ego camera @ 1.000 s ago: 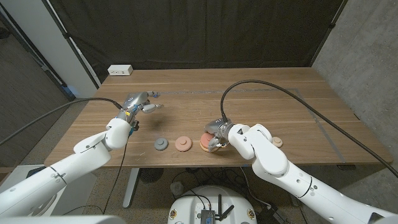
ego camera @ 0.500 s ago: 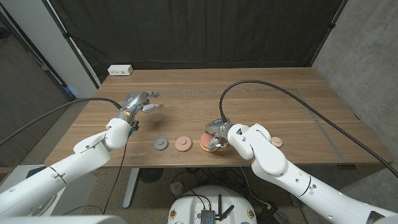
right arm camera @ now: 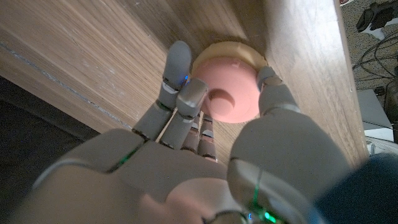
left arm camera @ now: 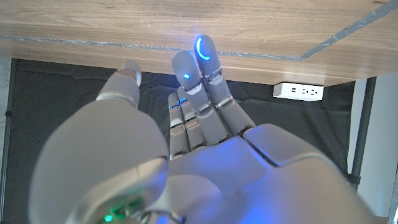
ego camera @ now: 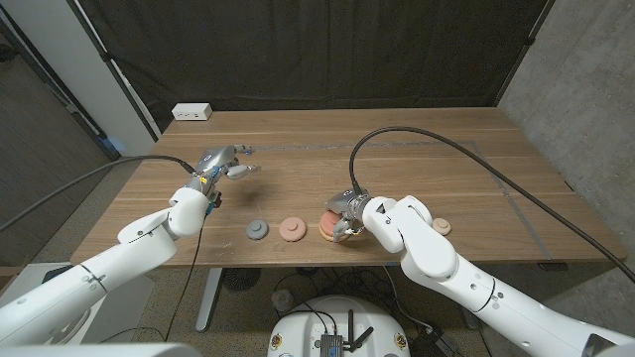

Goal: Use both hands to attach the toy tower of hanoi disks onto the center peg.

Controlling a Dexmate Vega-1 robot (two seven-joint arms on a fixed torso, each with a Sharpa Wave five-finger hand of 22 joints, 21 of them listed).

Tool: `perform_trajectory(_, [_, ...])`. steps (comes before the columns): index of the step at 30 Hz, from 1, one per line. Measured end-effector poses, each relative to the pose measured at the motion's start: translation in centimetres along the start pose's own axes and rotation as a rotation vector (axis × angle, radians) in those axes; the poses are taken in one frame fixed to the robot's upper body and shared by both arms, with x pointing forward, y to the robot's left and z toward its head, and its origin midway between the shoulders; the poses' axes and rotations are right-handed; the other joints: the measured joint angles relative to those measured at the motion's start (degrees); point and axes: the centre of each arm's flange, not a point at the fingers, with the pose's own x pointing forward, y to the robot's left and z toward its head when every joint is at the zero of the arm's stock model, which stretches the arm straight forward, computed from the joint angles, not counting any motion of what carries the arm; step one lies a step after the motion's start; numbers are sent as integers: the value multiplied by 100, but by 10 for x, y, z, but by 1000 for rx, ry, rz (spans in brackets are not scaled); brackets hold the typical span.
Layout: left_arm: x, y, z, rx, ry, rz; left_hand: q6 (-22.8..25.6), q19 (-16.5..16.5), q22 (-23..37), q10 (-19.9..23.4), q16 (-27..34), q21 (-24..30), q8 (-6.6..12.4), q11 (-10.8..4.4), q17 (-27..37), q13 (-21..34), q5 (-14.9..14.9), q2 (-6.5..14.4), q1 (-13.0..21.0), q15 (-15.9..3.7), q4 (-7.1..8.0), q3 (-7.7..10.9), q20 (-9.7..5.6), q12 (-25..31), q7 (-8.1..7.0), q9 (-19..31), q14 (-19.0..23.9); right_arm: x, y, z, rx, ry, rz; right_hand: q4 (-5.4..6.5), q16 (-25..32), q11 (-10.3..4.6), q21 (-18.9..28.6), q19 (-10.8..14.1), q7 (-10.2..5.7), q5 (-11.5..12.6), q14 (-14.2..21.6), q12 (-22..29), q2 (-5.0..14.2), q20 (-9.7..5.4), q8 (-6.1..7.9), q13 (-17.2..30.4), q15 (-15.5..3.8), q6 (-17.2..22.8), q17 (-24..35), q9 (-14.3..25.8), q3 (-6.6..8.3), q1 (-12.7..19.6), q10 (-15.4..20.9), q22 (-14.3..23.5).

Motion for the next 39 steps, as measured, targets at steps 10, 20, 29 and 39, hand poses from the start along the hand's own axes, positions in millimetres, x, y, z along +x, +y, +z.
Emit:
perform_trajectory(10, [1,-2,-2,-2,-1,-4,0,1,0,0,0,44,0,0,0,0,0,0,0,0,0,0,0,0,0,0,0,3,-1,0,-27,6,18,23,-244,-308,-87,-265,-309,-67,-348,-44,-174,103,-147,-55,185,-18,-80,53,23,-51,20,-26])
perform_trajectory(20, [2,-2,-2,-4,-6,-5,0,1,0,0,0,44,0,0,-15,-1,0,0,0,0,0,0,0,0,0,0,0,3,-1,2,-51,8,36,43,-583,-98,-164,-543,-129,-155,-719,-65,-272,176,-243,-112,328,-466,-216,131,43,-146,-433,-54])
perform_trajectory(29, [3,-1,-2,-3,-9,-4,0,1,-27,0,0,87,0,0,-23,-1,0,0,0,0,0,0,0,0,0,0,0,1,-3,2,-62,12,43,44,-819,49,-188,-686,-26,-234,-939,-64,-379,237,-279,-141,387,-747,-309,161,44,-120,-702,-80])
perform_trajectory(39, [3,-1,-1,-4,-9,-3,0,-20,-47,0,0,87,0,0,-28,-1,0,0,0,0,0,0,22,0,0,0,0,-5,-10,-1,-65,25,32,68,-940,86,-225,-776,-27,-272,-1032,-38,-429,245,-279,-166,459,-790,-387,164,20,-170,-760,-106])
